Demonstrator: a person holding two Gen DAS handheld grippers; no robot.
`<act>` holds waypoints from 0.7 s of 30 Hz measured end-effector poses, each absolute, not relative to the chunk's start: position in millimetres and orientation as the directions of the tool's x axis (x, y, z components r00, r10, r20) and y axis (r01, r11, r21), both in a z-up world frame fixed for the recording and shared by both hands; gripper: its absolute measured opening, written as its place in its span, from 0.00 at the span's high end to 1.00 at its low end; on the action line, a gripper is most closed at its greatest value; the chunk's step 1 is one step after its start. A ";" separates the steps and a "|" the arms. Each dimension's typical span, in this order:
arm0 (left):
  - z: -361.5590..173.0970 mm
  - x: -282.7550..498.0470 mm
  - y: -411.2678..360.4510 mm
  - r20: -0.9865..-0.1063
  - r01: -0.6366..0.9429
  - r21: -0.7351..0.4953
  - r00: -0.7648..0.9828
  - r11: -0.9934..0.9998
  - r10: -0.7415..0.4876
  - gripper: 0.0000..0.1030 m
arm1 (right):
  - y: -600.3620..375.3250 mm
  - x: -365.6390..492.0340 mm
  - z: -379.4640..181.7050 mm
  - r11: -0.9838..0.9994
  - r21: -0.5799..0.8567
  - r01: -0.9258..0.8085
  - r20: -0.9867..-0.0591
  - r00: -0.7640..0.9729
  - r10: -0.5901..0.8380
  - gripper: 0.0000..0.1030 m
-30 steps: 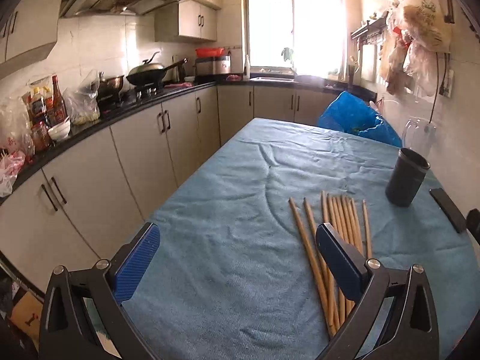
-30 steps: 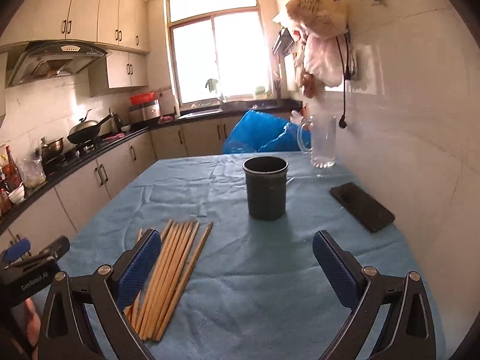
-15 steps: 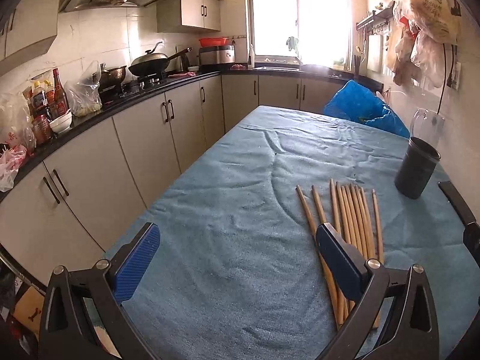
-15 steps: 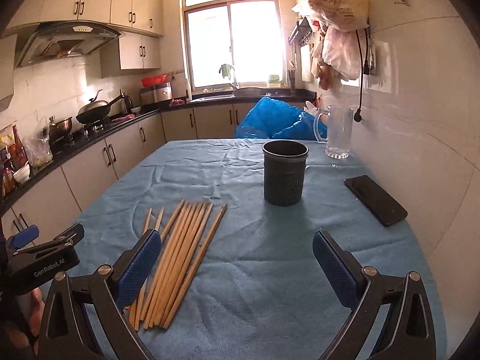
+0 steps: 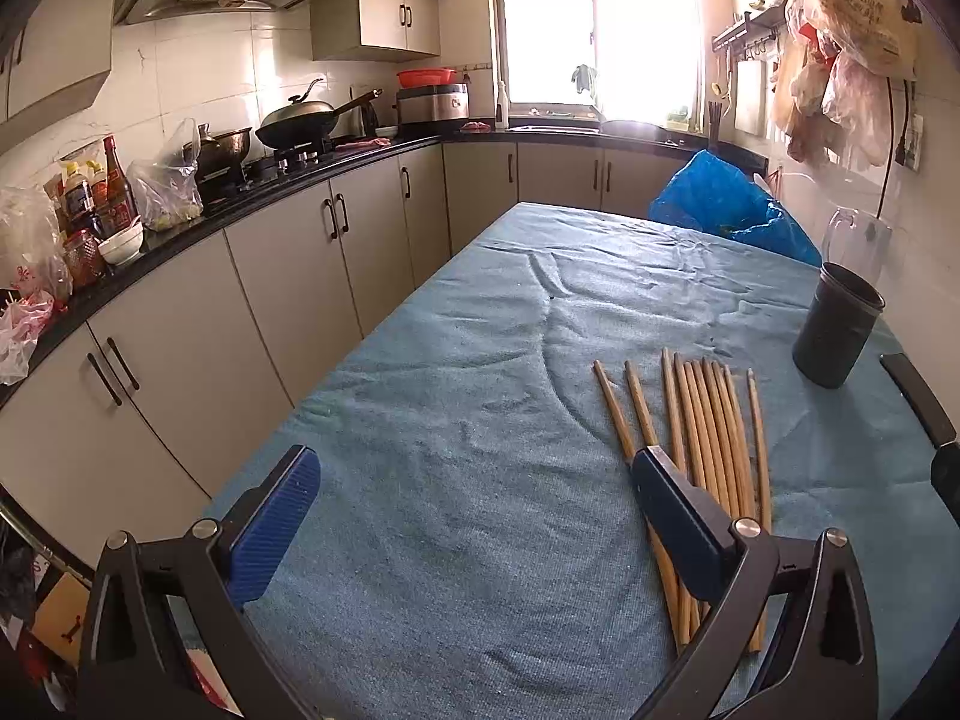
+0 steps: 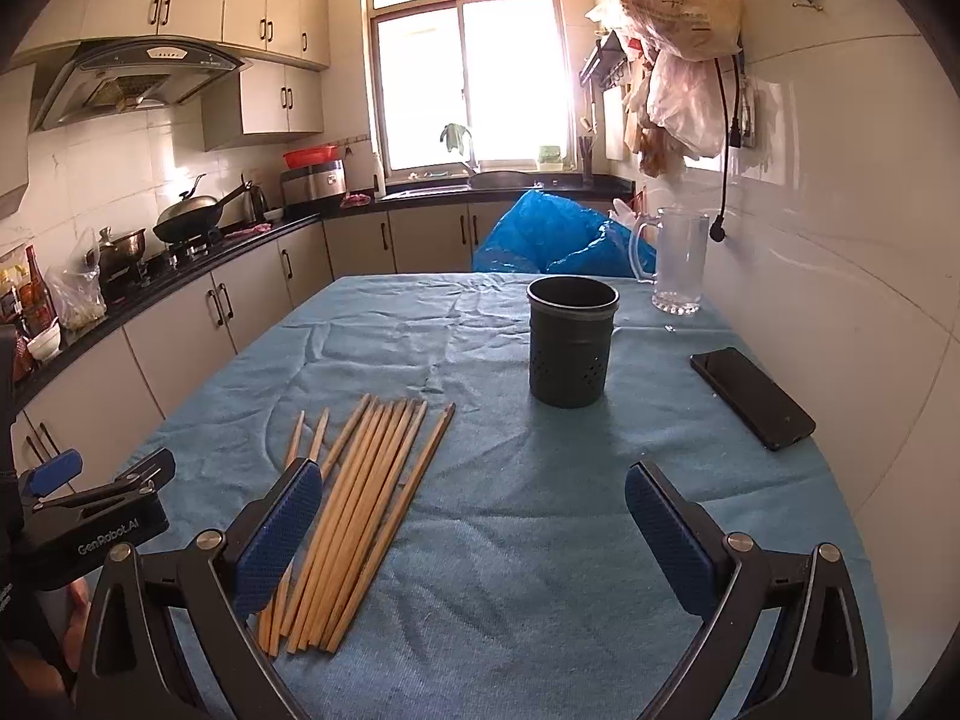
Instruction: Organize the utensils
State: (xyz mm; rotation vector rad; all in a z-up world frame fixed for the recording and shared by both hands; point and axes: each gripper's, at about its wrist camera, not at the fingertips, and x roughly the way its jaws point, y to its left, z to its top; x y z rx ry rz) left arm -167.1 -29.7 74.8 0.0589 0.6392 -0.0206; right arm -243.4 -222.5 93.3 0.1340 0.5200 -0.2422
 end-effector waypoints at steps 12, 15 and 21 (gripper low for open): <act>73.3 -168.2 -26.9 -0.601 0.037 0.050 0.799 0.998 0.000 0.00 | -223.6 -242.3 91.2 0.961 0.078 0.267 -0.521 0.833 -0.189 0.00; 73.6 -168.0 -27.1 -0.602 0.037 0.050 0.799 0.998 0.000 0.00 | -224.1 -242.0 91.3 0.960 0.077 0.268 -0.521 0.832 -0.191 0.00; 73.0 -168.4 -26.8 -0.603 0.037 0.051 0.798 0.998 0.001 0.00 | -224.3 -242.0 91.4 0.959 0.073 0.272 -0.520 0.831 -0.196 0.00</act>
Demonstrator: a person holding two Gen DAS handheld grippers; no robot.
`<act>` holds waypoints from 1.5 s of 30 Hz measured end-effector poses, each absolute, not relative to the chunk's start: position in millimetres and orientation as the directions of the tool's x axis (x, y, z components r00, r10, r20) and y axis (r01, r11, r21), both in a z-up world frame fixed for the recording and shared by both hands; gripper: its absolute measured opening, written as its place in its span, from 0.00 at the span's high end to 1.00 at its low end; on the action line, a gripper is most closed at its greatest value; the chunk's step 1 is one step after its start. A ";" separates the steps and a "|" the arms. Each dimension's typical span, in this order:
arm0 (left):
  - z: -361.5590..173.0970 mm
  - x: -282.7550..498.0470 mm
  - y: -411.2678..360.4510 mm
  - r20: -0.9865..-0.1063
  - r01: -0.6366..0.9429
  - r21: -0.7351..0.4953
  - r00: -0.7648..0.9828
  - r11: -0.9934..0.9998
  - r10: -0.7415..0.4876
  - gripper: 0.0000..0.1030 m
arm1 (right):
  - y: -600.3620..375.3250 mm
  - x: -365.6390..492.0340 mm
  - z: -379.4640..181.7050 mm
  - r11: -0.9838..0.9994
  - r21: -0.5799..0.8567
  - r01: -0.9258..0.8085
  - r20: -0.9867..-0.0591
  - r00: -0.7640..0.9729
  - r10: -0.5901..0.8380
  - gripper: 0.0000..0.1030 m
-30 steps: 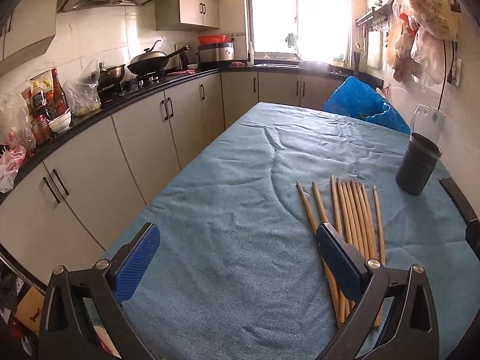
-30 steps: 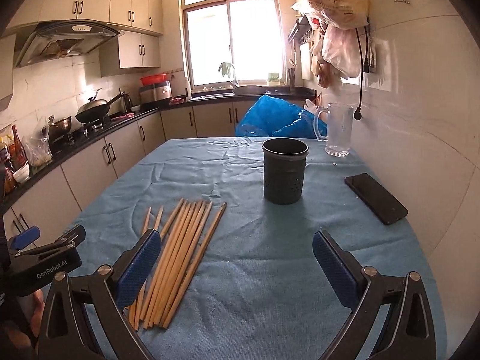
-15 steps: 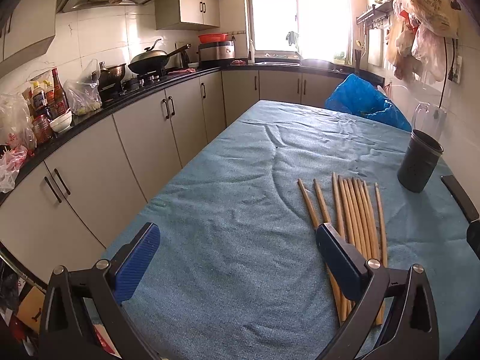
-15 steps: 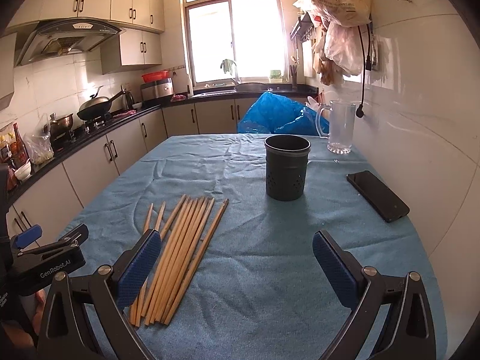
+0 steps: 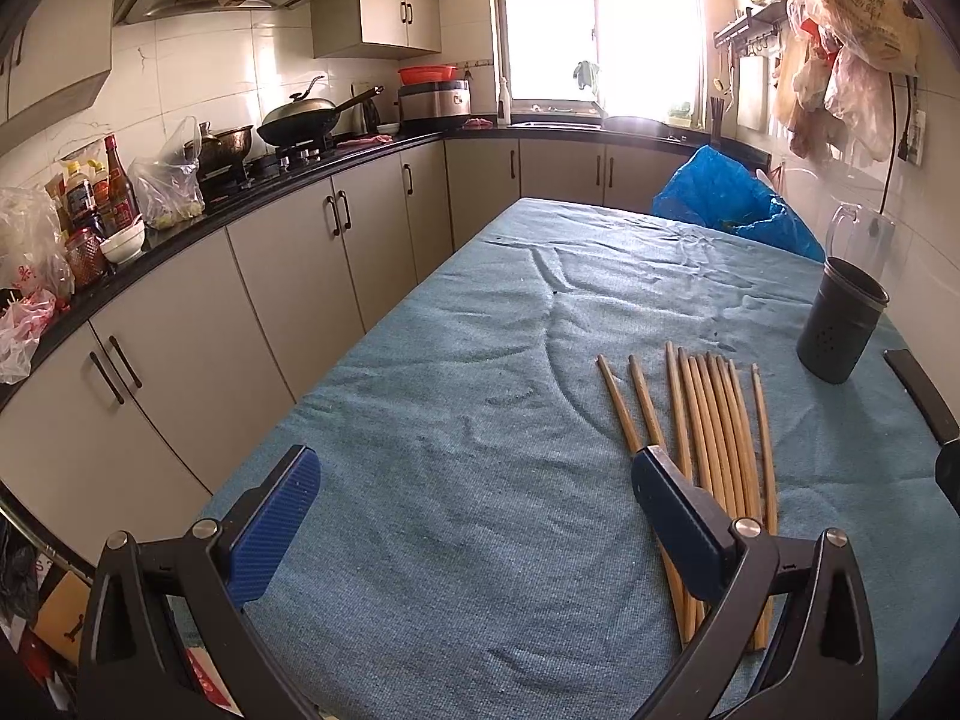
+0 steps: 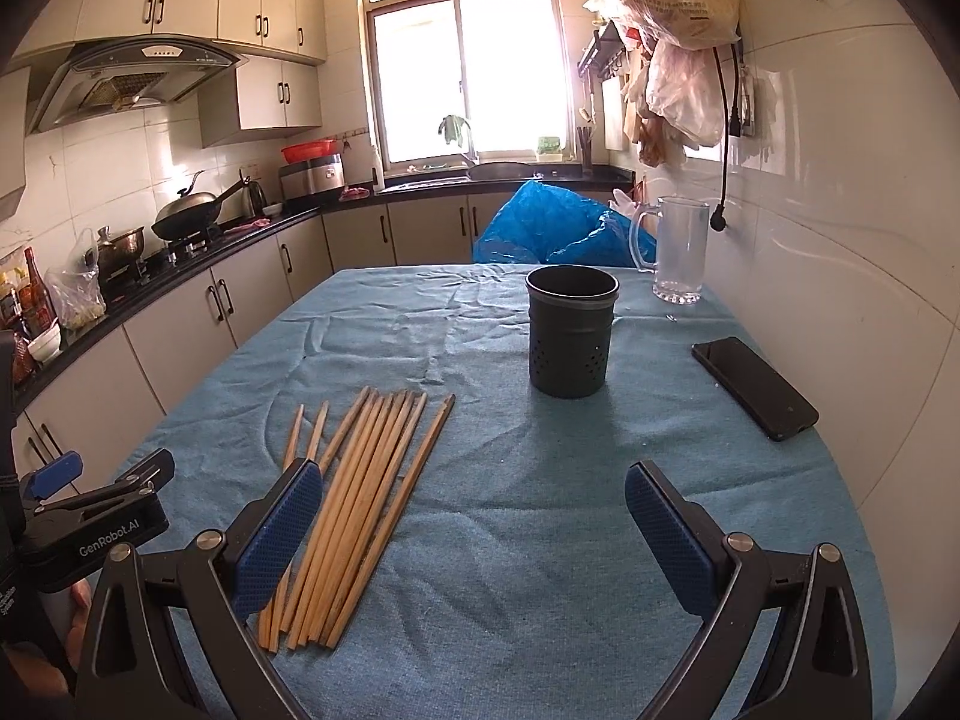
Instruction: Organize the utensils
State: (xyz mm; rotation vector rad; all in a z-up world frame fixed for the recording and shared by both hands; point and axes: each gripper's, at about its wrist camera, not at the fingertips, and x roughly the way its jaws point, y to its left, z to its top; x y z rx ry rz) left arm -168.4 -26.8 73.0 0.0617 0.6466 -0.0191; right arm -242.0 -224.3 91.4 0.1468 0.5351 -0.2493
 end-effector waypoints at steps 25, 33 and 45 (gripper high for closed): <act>66.3 -115.4 -29.8 -0.743 0.144 -0.055 0.655 0.988 -0.137 0.08 | -280.9 -217.4 81.6 0.930 0.190 0.315 -0.621 0.772 -0.134 0.26; 72.9 -64.3 -71.4 -0.834 0.341 -0.248 0.401 0.907 -0.379 0.59 | -301.3 -220.6 77.6 0.910 0.208 0.359 -0.631 0.760 -0.155 0.35; 37.2 -0.2 -152.0 -0.907 0.376 -0.285 0.190 0.882 -0.375 0.94 | -309.8 -225.3 74.1 0.905 0.219 0.366 -0.633 0.759 -0.153 0.35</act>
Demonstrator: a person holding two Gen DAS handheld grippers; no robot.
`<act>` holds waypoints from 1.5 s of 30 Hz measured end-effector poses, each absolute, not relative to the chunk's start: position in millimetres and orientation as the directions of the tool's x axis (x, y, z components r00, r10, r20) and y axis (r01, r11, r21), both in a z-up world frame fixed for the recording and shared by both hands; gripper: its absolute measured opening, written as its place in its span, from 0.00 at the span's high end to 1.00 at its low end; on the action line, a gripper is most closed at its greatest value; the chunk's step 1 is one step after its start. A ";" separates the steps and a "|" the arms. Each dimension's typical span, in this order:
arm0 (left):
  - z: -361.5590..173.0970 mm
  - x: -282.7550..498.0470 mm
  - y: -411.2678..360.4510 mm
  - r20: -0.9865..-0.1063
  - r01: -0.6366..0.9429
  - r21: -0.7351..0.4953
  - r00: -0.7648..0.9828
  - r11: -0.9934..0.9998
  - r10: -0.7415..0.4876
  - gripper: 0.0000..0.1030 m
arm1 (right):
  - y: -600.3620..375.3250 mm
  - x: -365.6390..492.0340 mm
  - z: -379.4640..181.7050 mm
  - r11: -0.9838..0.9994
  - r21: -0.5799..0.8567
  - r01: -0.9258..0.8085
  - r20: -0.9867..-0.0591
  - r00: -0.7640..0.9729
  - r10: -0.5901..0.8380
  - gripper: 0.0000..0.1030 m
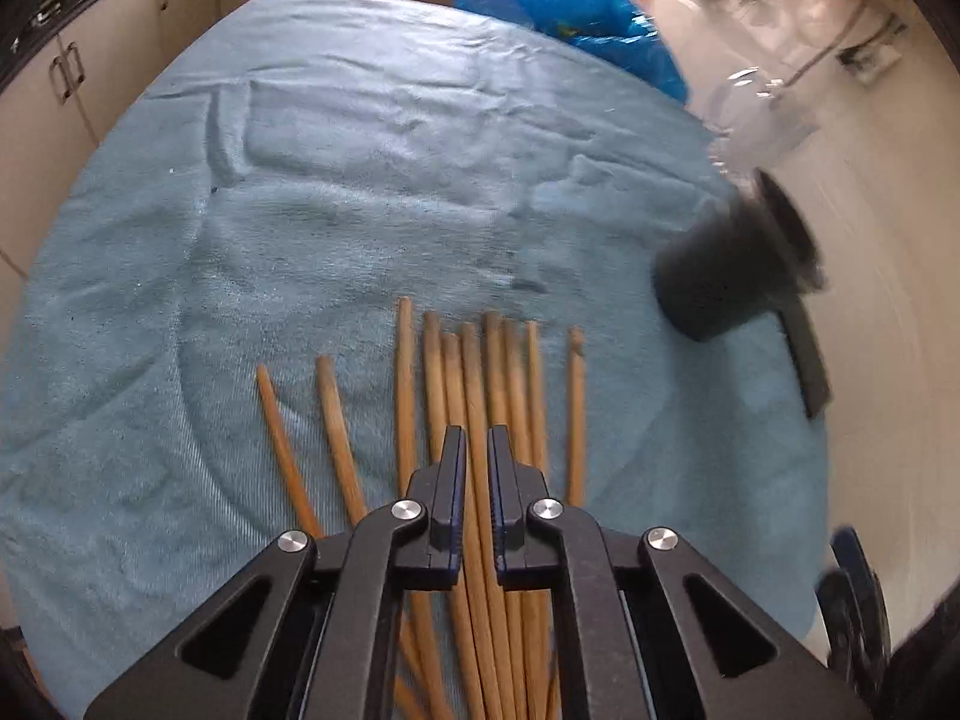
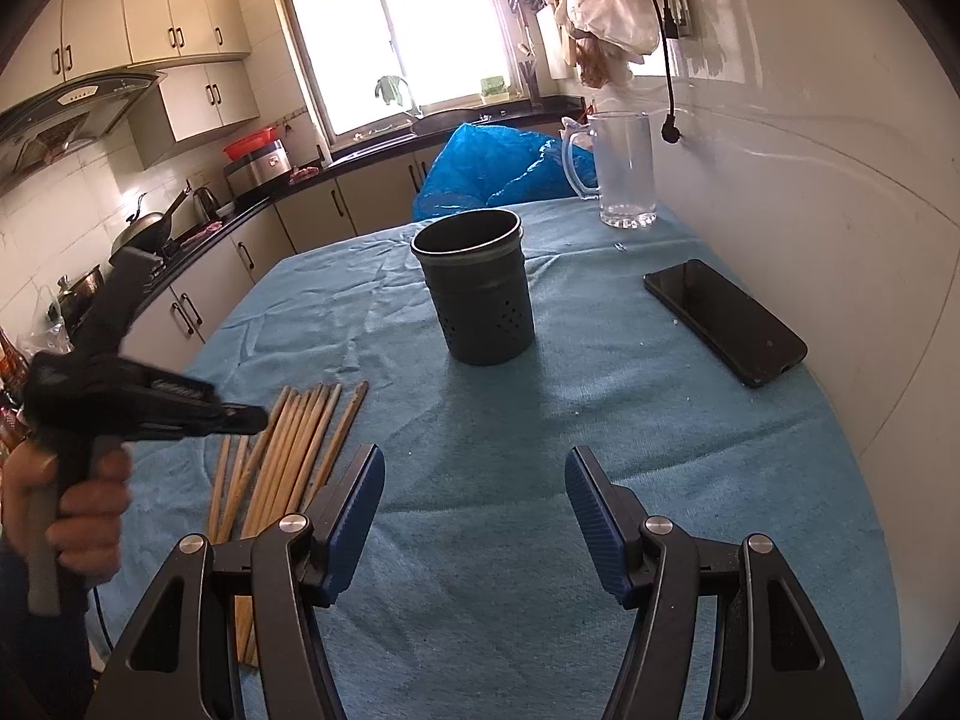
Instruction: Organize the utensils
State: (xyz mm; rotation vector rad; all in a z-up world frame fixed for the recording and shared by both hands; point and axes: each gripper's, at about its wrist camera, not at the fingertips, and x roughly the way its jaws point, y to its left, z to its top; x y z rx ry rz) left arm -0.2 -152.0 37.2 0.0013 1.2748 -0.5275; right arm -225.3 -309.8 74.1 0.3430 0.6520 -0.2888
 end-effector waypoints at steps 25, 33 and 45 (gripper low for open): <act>19.6 19.7 -132.4 -0.942 0.331 -0.136 0.248 0.934 -0.225 0.92 | -284.3 -110.3 73.9 0.914 0.343 0.216 -0.726 0.679 0.112 0.49; 18.9 24.4 -88.3 -0.929 0.262 -0.224 0.232 0.939 -0.287 0.92 | -260.6 -45.7 50.5 0.923 0.358 0.143 -0.803 0.551 0.226 0.69; 15.7 26.5 -78.6 -0.918 0.266 -0.261 0.228 0.928 -0.323 0.92 | -233.0 15.0 13.8 0.932 0.327 0.155 -0.864 0.448 0.228 0.82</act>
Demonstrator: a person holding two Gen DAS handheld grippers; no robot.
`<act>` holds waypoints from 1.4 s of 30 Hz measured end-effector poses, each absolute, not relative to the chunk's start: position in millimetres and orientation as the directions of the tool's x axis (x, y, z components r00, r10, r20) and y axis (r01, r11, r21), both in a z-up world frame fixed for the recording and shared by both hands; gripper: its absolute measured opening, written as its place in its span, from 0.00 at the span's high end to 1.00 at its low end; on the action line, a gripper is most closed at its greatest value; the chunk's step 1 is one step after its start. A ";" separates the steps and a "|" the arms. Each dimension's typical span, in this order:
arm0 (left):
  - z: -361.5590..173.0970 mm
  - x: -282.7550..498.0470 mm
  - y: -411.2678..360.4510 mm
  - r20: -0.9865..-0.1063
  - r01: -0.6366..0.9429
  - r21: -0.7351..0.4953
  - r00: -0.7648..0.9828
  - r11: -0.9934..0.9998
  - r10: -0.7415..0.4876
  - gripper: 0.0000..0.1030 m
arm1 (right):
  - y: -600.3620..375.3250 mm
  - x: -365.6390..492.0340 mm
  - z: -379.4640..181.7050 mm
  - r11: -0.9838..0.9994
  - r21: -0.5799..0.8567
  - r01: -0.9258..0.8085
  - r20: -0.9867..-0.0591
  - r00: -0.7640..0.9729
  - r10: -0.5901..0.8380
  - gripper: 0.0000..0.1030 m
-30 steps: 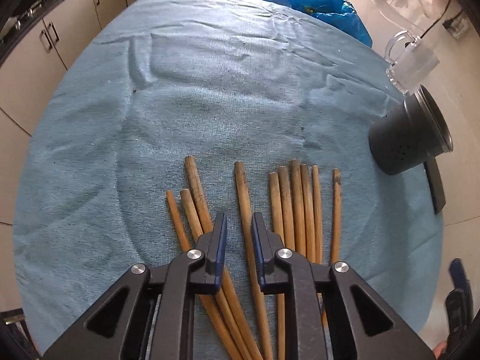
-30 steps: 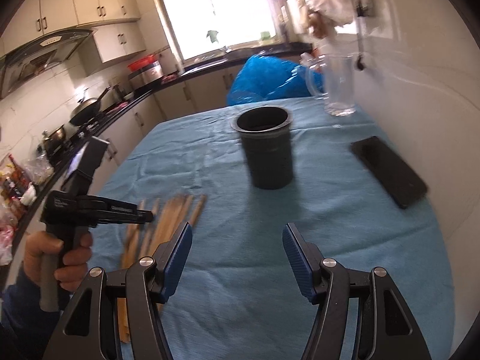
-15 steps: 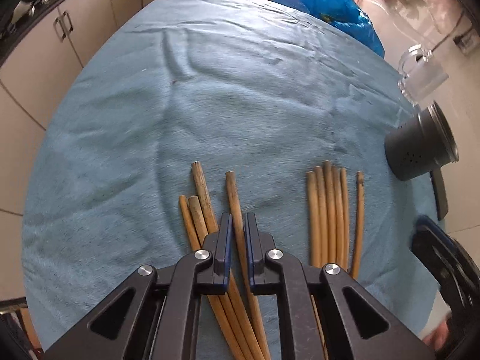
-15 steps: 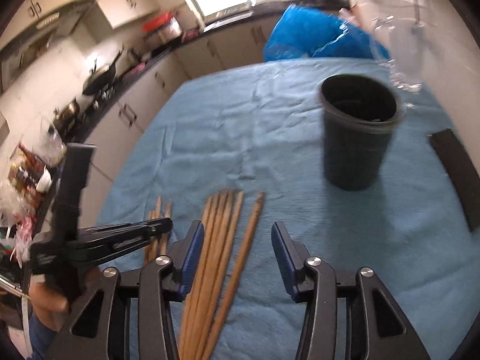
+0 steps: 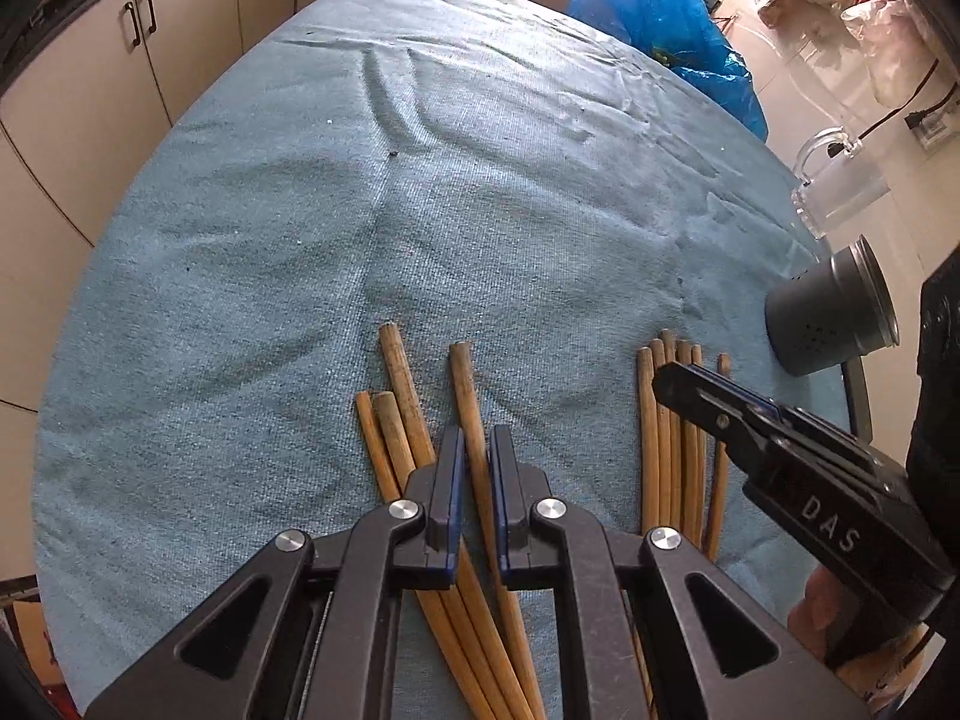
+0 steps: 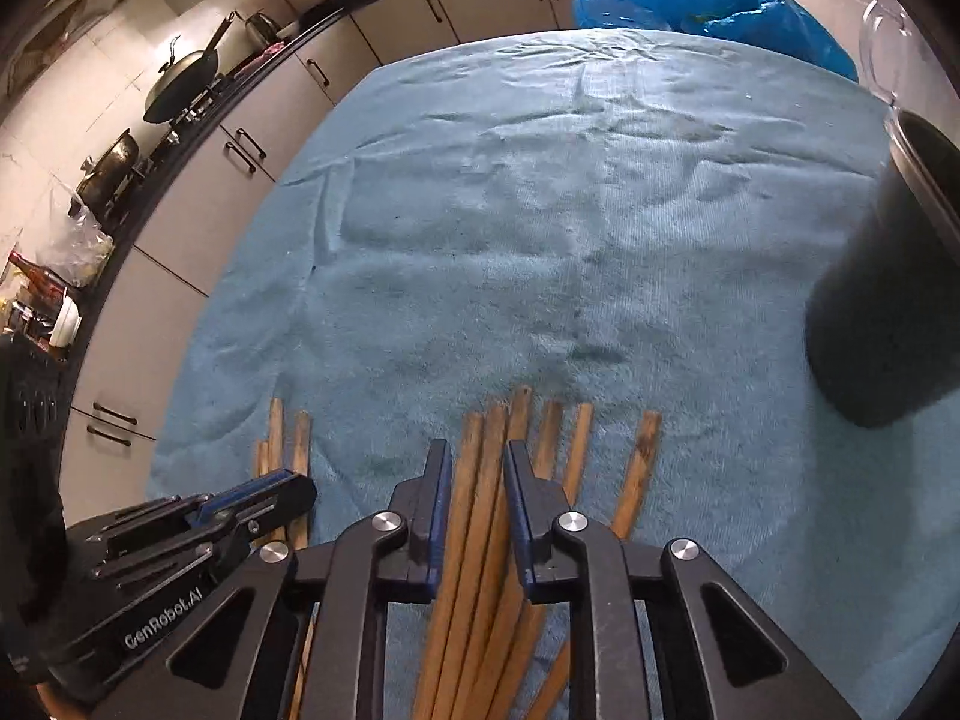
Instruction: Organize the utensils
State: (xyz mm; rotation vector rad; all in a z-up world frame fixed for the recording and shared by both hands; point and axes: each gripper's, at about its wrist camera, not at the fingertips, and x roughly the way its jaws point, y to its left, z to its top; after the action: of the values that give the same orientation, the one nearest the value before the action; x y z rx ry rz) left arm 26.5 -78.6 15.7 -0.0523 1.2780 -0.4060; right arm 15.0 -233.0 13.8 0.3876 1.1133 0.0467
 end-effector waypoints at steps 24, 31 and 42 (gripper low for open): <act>24.1 25.9 -91.5 -0.911 0.288 -0.265 0.239 0.920 -0.337 0.93 | -229.3 26.4 11.7 0.990 0.092 0.111 -0.928 0.370 0.045 0.91; 75.0 -0.2 -86.7 -0.826 0.342 -0.301 0.372 0.890 -0.422 0.93 | -253.8 -14.3 55.9 0.954 0.278 0.115 -0.820 0.546 0.173 0.92; 149.1 -77.5 -72.0 -0.659 0.396 -0.213 0.617 0.893 -0.430 0.93 | -245.9 -130.3 145.0 0.959 0.283 0.009 -0.506 0.851 0.141 0.92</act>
State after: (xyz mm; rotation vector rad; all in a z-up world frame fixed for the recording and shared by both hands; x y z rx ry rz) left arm -77.5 -72.0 149.1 -0.0477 0.7708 -0.4759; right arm -130.3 -245.9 145.0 0.2827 0.5501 0.0703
